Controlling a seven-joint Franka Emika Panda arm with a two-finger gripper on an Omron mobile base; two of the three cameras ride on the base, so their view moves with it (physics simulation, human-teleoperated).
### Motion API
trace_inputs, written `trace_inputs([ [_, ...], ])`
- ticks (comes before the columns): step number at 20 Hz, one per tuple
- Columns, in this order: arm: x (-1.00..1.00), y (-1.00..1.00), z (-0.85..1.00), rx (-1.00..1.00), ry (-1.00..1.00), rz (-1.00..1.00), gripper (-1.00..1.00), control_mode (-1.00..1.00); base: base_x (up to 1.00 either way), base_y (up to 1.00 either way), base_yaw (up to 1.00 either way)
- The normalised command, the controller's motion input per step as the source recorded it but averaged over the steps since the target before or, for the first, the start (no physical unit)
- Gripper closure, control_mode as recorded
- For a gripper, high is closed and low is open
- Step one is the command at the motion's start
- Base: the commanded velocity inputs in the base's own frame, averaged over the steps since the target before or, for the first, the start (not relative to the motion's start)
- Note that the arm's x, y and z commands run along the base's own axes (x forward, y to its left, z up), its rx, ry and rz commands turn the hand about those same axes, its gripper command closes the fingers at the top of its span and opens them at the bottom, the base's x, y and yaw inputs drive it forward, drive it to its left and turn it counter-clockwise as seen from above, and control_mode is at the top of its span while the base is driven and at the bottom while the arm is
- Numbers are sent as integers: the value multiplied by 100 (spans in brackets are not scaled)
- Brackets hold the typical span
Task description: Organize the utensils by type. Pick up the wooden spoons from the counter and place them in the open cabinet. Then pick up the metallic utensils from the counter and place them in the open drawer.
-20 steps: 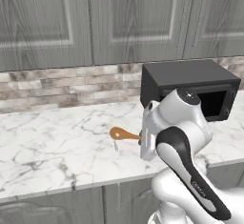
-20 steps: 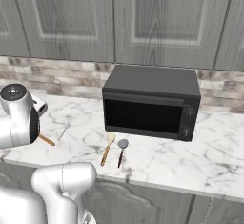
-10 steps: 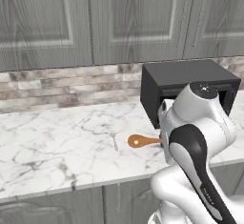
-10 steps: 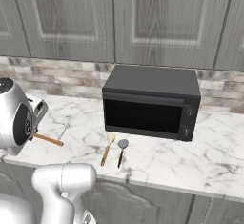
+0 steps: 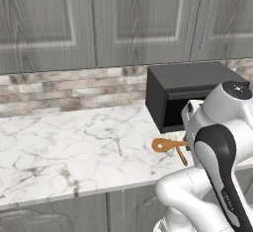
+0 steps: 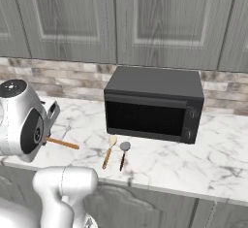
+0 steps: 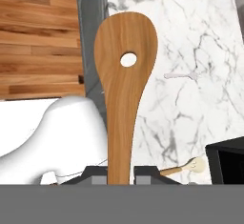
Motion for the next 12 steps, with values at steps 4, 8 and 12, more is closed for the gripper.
trace_inputs([
  [4, 0, -13, 0, -3, 0, 0, 100, -100, 0, 0, 0],
  [8, 0, 0, 0, 0, 0, 0, 100, -100, 0, 0, 0],
  [12, 0, 0, 0, 0, 0, 0, 100, -100, 0, 0, 0],
])
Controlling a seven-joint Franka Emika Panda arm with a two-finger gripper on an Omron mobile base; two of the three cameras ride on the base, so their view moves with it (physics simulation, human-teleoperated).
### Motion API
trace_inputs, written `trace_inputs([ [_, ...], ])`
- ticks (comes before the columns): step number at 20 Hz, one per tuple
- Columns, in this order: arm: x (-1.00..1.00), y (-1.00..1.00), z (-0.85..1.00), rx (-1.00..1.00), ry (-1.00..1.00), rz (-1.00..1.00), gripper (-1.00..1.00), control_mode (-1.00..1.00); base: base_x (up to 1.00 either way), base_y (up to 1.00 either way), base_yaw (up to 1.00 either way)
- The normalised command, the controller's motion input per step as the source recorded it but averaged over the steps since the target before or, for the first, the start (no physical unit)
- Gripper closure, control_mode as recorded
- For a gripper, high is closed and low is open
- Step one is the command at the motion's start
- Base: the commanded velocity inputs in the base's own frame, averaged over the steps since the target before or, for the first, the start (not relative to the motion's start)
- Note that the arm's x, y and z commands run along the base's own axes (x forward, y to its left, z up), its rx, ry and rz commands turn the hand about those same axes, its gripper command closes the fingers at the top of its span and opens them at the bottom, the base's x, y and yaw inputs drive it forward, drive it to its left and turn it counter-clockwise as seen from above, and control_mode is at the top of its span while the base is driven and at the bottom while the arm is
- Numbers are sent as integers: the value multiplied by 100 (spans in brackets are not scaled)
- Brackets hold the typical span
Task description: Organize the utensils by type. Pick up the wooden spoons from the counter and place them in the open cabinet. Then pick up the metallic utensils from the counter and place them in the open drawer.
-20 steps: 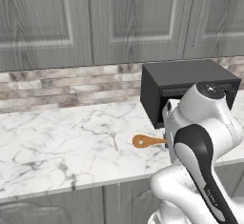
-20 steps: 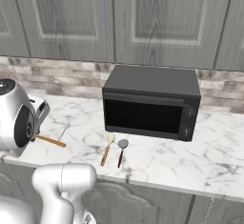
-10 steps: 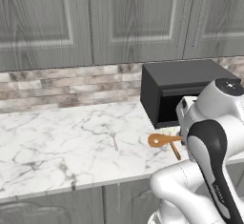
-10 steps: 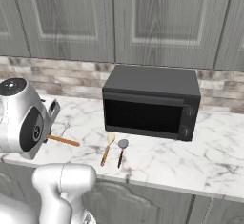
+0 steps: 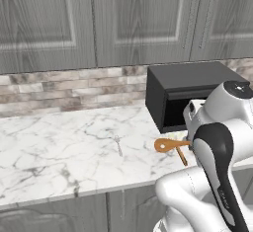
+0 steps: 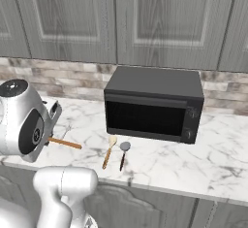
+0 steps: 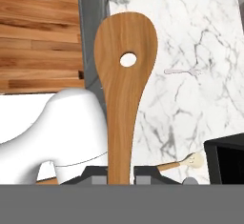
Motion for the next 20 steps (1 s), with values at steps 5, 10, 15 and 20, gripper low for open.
trace_inputs([
  [5, -11, -2, 0, 0, -1, 0, 100, -100, 0, 0, 0],
  [10, 0, 0, 0, 0, 0, 0, 100, 100, -44, -17, -6],
  [15, 0, 0, 0, 0, 0, 0, 100, 100, -25, -26, -41],
  [20, 0, 0, 0, 0, 0, 0, 100, 100, 0, -11, -93],
])
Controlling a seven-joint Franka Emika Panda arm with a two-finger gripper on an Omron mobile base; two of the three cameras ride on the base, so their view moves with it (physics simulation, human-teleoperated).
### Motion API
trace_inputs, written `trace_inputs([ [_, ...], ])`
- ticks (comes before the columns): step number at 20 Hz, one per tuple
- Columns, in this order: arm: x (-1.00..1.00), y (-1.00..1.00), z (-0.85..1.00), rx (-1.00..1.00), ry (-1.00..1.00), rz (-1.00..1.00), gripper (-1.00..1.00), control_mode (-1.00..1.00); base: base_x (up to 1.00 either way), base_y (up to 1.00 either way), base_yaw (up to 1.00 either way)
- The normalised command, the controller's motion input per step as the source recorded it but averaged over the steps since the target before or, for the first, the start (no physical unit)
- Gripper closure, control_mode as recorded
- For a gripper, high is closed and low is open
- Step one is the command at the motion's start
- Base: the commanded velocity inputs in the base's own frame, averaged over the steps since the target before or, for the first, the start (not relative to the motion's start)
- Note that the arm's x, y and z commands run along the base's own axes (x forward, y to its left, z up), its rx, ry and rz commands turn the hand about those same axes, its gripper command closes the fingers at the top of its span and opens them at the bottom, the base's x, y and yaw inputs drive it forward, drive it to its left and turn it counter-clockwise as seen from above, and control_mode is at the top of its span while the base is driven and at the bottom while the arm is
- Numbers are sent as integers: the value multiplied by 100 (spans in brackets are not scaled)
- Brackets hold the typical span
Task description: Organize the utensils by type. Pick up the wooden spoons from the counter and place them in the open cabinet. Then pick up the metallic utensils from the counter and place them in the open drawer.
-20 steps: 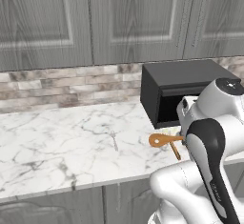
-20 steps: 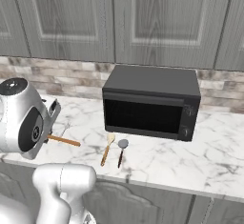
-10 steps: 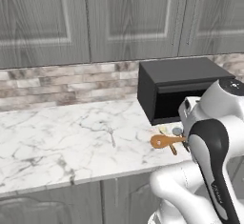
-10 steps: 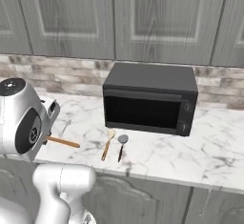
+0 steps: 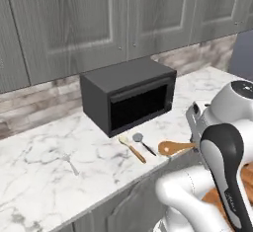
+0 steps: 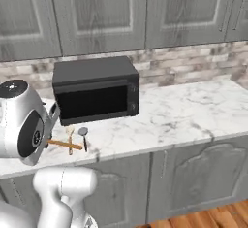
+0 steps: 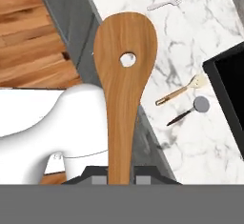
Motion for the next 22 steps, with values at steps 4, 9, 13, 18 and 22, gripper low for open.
trace_inputs([
  [4, 0, 0, 0, 0, 0, 0, 100, 100, 0, -4, -100],
  [9, 0, 0, 0, 0, 0, 0, 100, 100, 0, -10, -100],
  [13, 0, 0, 0, 0, 0, 0, 100, 100, 0, -11, -100],
  [18, 0, 0, 0, 0, 0, 0, 100, 100, 2, -9, -87],
  [22, 0, 0, 0, 0, 0, 0, 100, 100, 9, -9, -68],
])
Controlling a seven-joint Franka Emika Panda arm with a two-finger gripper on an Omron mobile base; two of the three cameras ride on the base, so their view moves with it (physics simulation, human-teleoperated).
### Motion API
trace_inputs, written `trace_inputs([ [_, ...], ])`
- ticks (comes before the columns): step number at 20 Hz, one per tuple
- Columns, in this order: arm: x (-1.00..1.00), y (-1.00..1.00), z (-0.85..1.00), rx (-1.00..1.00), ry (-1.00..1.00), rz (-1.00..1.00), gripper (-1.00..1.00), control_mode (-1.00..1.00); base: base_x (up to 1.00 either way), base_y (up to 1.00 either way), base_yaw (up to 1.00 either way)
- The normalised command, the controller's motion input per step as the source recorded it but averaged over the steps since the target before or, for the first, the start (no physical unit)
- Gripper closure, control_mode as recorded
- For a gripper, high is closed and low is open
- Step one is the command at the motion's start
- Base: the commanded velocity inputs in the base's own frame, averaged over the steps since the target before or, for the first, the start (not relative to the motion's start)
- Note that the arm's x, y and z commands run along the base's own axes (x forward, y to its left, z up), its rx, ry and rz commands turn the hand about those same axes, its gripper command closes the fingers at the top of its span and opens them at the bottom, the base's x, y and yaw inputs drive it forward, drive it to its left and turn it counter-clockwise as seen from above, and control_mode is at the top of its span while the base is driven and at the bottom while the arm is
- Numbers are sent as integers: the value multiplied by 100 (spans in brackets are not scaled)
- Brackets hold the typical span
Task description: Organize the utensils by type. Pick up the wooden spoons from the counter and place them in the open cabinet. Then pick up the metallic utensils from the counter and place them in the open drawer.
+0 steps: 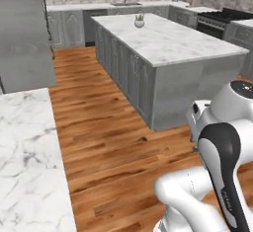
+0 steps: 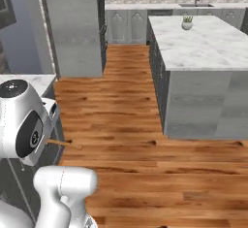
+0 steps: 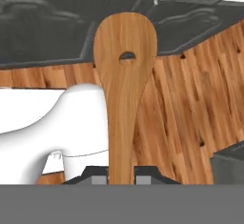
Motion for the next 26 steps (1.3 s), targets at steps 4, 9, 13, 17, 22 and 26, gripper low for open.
trace_inputs([
  [4, 0, 0, 0, 0, 0, 0, 100, 100, 15, -5, -55],
  [9, 0, 0, 0, 0, 0, 0, 100, 100, 25, -5, -34],
  [13, 0, 0, 0, 0, 0, 0, 100, 100, 28, -6, -29],
  [17, 0, 0, 0, 0, 0, 0, 100, 100, 38, -12, -18],
  [22, 0, 0, 0, 0, 0, 0, 100, 100, 41, -19, -7],
  [26, 0, 0, 0, 0, 0, 0, 100, 100, 49, -16, 0],
])
